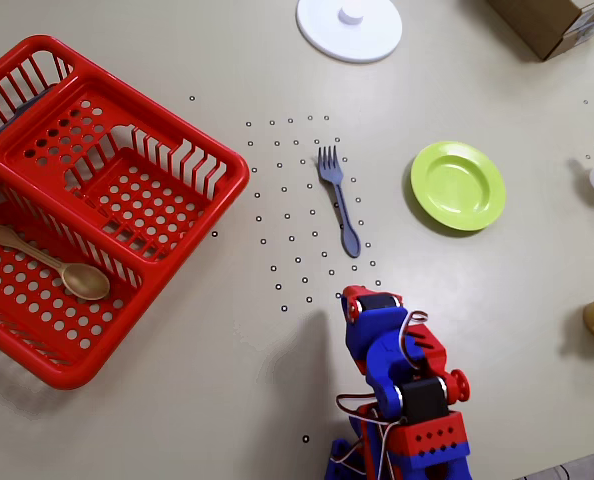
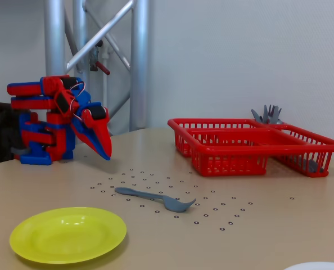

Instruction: Push the fork on the left side of the plate

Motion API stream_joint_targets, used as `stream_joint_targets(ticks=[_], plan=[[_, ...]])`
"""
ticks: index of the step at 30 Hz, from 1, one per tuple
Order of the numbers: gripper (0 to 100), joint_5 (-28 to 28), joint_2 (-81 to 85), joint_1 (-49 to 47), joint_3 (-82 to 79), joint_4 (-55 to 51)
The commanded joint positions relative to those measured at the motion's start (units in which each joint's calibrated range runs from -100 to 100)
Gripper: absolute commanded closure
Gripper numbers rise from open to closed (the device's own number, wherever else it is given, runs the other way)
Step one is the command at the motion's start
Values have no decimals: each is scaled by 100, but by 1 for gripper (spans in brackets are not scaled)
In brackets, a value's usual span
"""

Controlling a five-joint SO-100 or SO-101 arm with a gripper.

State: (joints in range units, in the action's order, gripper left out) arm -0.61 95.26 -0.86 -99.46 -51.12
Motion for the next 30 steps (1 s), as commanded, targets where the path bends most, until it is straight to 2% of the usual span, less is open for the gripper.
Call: stream_joint_targets(ticks=[1,30], plan=[[100,49,60,29,-45,-35],[100,142,60,-43,-45,-35]])
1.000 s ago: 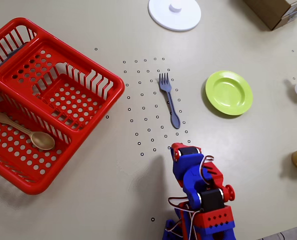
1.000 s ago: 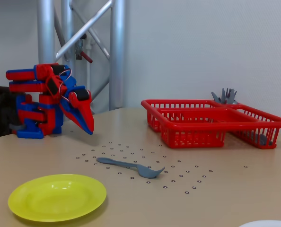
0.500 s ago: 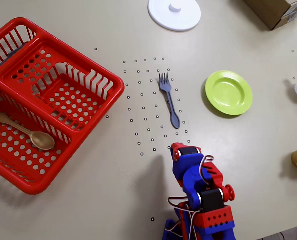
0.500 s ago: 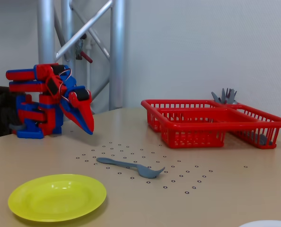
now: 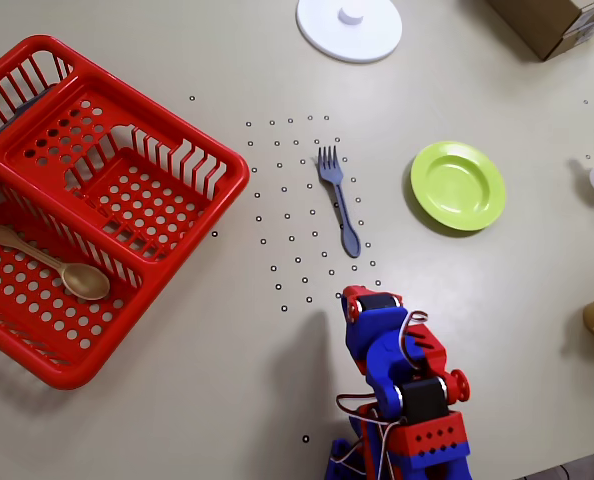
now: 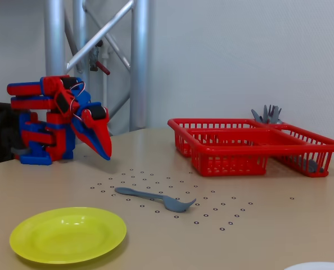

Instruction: Push the fork on the left side of the plate

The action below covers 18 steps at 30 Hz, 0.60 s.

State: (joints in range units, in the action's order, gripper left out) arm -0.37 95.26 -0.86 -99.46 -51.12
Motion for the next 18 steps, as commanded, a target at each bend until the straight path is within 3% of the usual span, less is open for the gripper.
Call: stream_joint_targets(ticks=[1,7,13,18], plan=[[100,186,60,-100,-45,-35],[100,601,60,-430,-45,-35],[100,542,-76,-624,-9,54],[100,332,-1631,-387,1106,287]])
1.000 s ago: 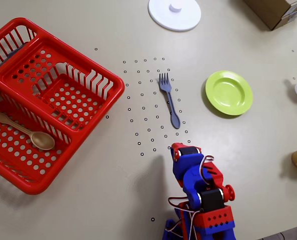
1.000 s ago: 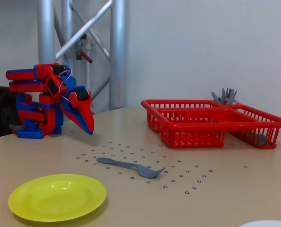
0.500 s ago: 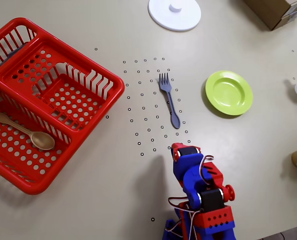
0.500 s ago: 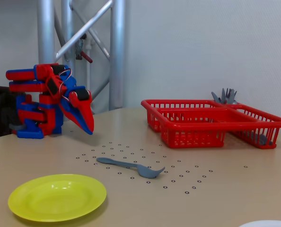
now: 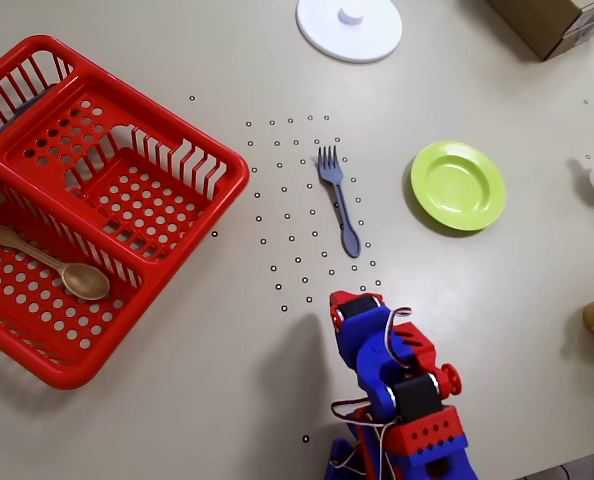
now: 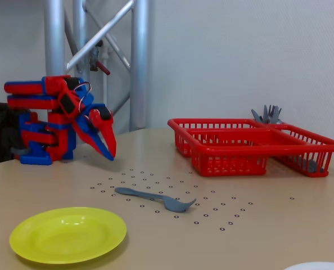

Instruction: Push the fork on the left side of the plate

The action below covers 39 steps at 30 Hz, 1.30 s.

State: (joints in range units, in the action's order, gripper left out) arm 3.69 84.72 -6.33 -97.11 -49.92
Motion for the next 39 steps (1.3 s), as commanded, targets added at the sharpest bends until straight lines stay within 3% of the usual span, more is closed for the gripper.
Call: stream_joint_targets(ticks=[1,17,29,39], plan=[[100,-117,-932,209,1207,167],[100,-386,-6401,403,6583,183],[100,-391,-8870,396,8840,183],[100,-293,-9799,518,9810,183]])
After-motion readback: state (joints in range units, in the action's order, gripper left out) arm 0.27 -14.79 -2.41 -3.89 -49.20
